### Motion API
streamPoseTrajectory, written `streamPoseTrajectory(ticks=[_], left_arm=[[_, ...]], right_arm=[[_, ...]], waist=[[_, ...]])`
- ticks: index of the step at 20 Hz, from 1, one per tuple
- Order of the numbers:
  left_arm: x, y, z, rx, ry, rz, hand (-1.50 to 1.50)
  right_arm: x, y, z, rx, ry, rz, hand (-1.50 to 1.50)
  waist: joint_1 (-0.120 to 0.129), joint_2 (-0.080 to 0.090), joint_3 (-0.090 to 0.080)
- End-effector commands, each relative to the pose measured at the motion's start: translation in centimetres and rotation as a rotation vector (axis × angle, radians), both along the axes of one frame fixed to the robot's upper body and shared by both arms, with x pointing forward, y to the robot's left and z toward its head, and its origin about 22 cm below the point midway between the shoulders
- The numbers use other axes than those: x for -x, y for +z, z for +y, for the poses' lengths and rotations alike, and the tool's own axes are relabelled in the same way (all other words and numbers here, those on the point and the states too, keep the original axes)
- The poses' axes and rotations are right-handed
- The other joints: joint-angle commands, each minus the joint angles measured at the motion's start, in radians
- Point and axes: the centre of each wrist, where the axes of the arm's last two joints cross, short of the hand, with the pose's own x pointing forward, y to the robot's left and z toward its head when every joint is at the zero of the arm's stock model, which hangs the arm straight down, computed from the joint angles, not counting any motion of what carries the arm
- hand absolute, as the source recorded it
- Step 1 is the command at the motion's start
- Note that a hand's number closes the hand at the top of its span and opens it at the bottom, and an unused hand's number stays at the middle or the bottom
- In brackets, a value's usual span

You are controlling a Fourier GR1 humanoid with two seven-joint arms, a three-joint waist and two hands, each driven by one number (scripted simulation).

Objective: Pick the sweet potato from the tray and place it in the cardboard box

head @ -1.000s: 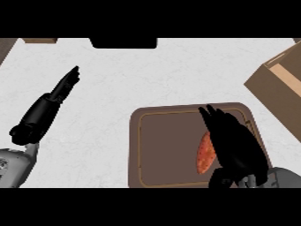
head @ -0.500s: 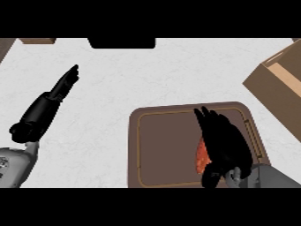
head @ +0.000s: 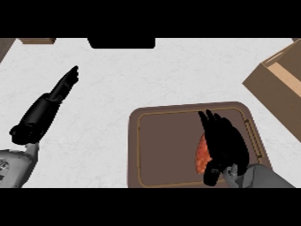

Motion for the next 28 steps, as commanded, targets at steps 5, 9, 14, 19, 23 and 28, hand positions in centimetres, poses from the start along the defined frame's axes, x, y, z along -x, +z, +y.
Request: streamPoseTrajectory(ticks=[5, 9, 14, 19, 23, 28], left_arm=[[0.2, 0.1, 2.3, 0.012, -0.008, -0.009, 0.00], [-0.1, -0.5, 0.4, -0.015, 0.011, -0.008, 0.00], [0.4, -0.3, 1.1, 0.005, 0.014, -0.013, 0.00], [0.3, 0.4, 0.2, 0.006, -0.005, -0.006, 0.00], [-0.1, 1.4, -0.3, 0.010, -0.020, -0.003, 0.00], [0.0, 1.3, 0.1, 0.008, -0.028, -0.008, 0.00]], right_arm=[[1.0, -2.0, -0.9, 0.038, -0.096, 0.053, -1.50], [1.4, -2.7, -0.1, 0.067, -0.034, 0.051, 1.50], [0.5, -3.5, -0.8, 0.080, 0.097, -0.068, 1.50], [-2.5, -3.8, -0.7, 0.059, 0.143, -0.143, 1.50], [-6.0, -2.5, -3.5, -0.105, 0.270, -0.186, 1.50], [-10.2, -1.1, -2.4, -0.150, 0.345, -0.299, 1.50]], waist=[[-0.002, 0.000, 0.000], [-0.001, 0.000, 0.000], [0.001, 0.001, 0.000], [0.008, 0.002, 0.001], [0.022, 0.006, 0.002], [0.021, 0.005, 0.001]])
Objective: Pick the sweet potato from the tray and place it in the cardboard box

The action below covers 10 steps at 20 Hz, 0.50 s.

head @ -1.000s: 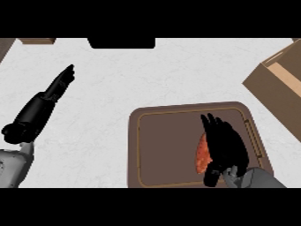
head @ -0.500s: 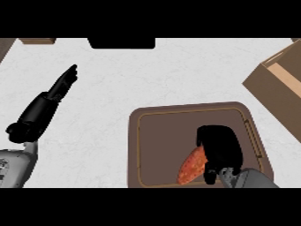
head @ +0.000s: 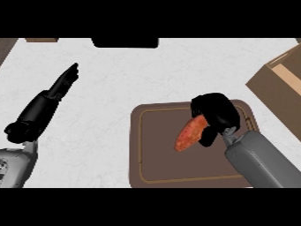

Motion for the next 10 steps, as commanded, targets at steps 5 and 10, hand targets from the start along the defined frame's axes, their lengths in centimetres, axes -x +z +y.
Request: streamPoseTrajectory(ticks=[5, 10], left_arm=[[1.1, -0.8, -0.2, -0.009, 0.016, -0.010, 0.00], [0.5, 0.1, 1.8, 0.003, 0.036, 0.008, 0.00]], right_arm=[[-2.7, 2.6, -1.3, -0.027, 0.117, -0.292, 1.50], [-1.6, 9.7, -2.1, -0.015, 0.092, -0.433, 1.50]], waist=[[-0.012, -0.003, 0.001], [-0.027, -0.009, 0.000]])
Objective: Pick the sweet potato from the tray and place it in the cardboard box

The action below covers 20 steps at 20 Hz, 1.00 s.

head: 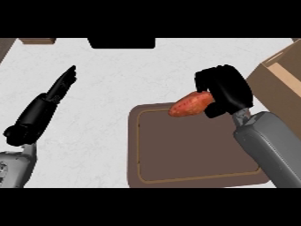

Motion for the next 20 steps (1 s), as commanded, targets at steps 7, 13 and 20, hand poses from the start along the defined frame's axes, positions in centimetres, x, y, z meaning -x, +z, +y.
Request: streamPoseTrajectory(ticks=[7, 13, 20], left_arm=[[0.3, -0.2, 0.9, 0.001, 0.007, 0.007, 0.00], [-0.3, 0.2, -0.8, -0.001, 0.002, -0.006, 0.00], [0.6, 0.0, -0.4, -0.004, -0.006, -0.014, 0.00]], right_arm=[[0.8, 8.9, -2.9, -0.278, -0.341, -0.218, 1.50], [-0.2, 10.6, -7.6, -0.355, -0.562, -0.295, 1.50], [-2.8, 12.6, -17.0, -0.319, -0.667, -0.298, 1.50]], waist=[[-0.010, -0.002, 0.000], [-0.003, 0.001, 0.000], [0.012, 0.004, 0.000]])
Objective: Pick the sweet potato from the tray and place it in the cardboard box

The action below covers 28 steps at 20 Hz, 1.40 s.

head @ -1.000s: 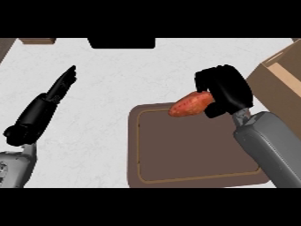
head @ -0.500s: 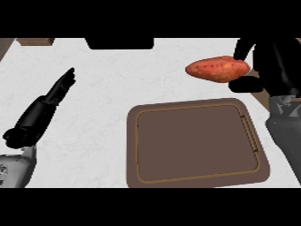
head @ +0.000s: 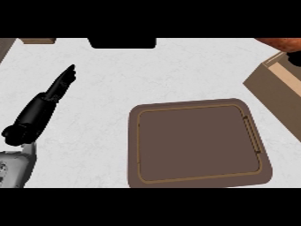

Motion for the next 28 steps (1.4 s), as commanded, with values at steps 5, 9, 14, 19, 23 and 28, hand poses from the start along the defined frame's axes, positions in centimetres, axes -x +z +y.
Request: streamPoseTrajectory(ticks=[5, 9, 14, 19, 23, 28], left_arm=[[0.5, 0.5, 0.6, 0.017, -0.008, -0.002, 0.00], [-0.5, 0.3, 0.4, 0.000, -0.003, 0.007, 0.00], [0.5, -0.7, 1.0, -0.003, -0.019, -0.012, 0.00], [1.0, -1.0, -1.4, 0.005, -0.019, 0.000, 0.00], [0.5, 0.8, -1.5, 0.004, -0.011, 0.008, 0.00], [-0.5, 0.7, -0.2, -0.004, -0.025, 0.002, 0.00]], right_arm=[[-0.3, 0.2, -9.7, 0.062, -0.074, 0.229, 1.50], [0.0, -2.6, -13.2, -0.002, -0.061, 0.446, 1.50], [0.1, -4.6, -16.2, -0.008, -0.017, 0.567, 1.50], [0.9, -5.1, -19.4, -0.044, -0.011, 0.737, -1.50], [1.3, -5.5, -19.2, -0.066, 0.182, 0.702, -1.50], [1.0, -5.1, -19.9, -0.240, 0.281, 0.322, -1.50]], waist=[[0.013, 0.001, 0.000], [0.007, 0.005, 0.000], [0.016, 0.005, 0.000], [0.026, 0.007, 0.001], [0.007, 0.000, 0.001], [0.006, 0.003, 0.003]])
